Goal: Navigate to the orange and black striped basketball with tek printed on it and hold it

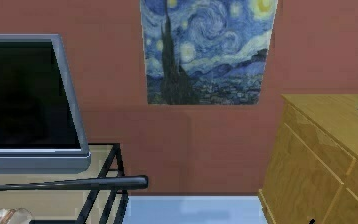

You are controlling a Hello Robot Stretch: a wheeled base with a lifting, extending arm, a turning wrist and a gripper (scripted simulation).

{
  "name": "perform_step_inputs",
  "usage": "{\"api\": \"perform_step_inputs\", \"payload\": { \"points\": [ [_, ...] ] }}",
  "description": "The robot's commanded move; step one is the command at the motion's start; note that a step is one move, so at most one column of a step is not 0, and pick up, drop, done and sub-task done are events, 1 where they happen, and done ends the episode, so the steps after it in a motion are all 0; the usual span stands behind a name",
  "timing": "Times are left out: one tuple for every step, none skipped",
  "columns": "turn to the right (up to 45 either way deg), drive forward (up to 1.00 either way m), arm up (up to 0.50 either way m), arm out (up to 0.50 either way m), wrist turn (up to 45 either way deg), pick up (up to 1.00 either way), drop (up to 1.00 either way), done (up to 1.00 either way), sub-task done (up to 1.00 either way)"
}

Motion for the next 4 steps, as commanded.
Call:
{"api": "perform_step_inputs", "payload": {
  "points": [
    [0.0,0.00,0.00,0.50,0.0,0.00,0.00,0.00,0.00],
    [0.0,0.00,0.00,0.00,45.0,0.00,0.00,0.00,0.00],
    [0.0,0.00,0.00,0.00,45.0,0.00,0.00,0.00,0.00],
    [0.0,0.00,0.00,0.00,36.0,0.00,0.00,0.00,0.00]
  ]
}}
